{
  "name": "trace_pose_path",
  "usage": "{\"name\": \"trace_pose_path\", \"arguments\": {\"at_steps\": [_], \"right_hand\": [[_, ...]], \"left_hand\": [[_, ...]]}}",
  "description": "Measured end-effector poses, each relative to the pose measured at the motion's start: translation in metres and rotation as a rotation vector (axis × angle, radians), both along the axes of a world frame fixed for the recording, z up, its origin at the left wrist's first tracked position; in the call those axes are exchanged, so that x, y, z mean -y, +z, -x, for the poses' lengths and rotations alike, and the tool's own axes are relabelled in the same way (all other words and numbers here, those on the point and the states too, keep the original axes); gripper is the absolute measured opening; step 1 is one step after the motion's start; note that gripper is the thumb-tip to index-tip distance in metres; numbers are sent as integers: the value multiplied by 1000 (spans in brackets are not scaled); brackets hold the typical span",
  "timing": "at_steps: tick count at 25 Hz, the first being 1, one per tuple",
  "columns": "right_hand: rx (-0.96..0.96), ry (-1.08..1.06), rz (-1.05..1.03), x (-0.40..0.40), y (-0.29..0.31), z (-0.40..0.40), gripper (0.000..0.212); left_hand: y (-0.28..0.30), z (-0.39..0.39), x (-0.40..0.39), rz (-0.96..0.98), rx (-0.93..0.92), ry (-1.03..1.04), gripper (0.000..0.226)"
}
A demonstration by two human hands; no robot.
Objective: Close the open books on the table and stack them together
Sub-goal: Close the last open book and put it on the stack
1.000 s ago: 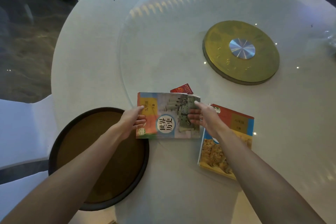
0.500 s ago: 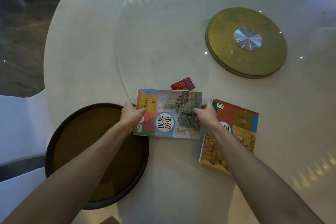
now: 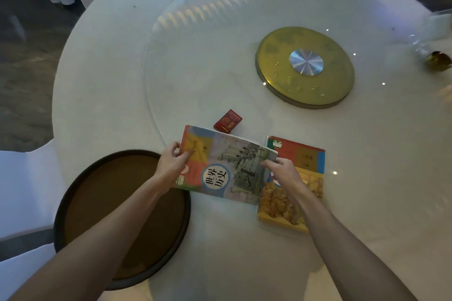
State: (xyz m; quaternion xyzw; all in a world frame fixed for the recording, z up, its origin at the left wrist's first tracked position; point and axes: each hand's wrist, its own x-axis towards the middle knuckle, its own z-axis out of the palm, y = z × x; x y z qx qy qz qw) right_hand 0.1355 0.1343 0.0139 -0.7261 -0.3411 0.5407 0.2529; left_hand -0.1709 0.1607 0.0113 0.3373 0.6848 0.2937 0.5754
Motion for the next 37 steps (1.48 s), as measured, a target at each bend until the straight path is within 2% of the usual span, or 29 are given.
{"name": "trace_pose_path", "arguments": {"at_steps": [1, 3, 5, 9, 11, 13, 16, 21, 23, 25, 28, 29, 30, 32, 34, 35, 37], "right_hand": [[-15, -15, -45, 8, 6, -9, 14], [-45, -2, -110, 20, 16, -24, 35], [-92, 6, -148, 34, 27, -45, 48], [-95, 98, -203, 57, 40, -79, 23], [-89, 91, -208, 70, 39, -96, 21], [-140, 16, -206, 83, 33, -113, 20], [-198, -115, -171, 102, 13, -130, 22], [-208, -262, -78, 124, -30, -128, 24], [-193, -264, -74, 128, -40, -124, 20], [-199, -278, -82, 130, -45, -119, 19], [-256, -320, -84, 134, -45, -119, 20], [-227, -303, -73, 135, -45, -119, 19], [-111, -242, -60, 136, -44, -121, 18], [259, -6, -6, 132, -40, -126, 19], [576, 137, 48, 123, -36, -133, 30], [637, 143, 48, 118, -36, -136, 33], [630, 144, 27, 108, -36, -143, 33]], "left_hand": [[10, -10, -4, -45, 16, -32, 13], [24, -28, -14, -120, -22, -112, 11], [39, -54, -24, -150, -43, -221, 25], [67, -111, -42, -216, -86, -440, 24], [75, -144, -47, -280, -164, -535, 32], [74, -174, -47, -302, -218, -518, 46], [56, -197, -28, -259, -263, -391, 55], [7, -195, 31, 35, -300, -370, 61], [-9, -193, 49, 93, -350, -397, 50], [-19, -197, 61, 99, -358, -418, 12], [-19, -212, 66, 35, -319, -435, 19], [-17, -216, 66, 1, -324, -427, 24], [-16, -219, 65, -37, -346, -419, 27], [-17, -223, 65, -105, -398, -421, 30], [-22, -225, 64, -100, -394, -427, 37], [-25, -225, 64, -72, -396, -432, 41], [-31, -226, 66, -29, -431, -446, 48]]}}
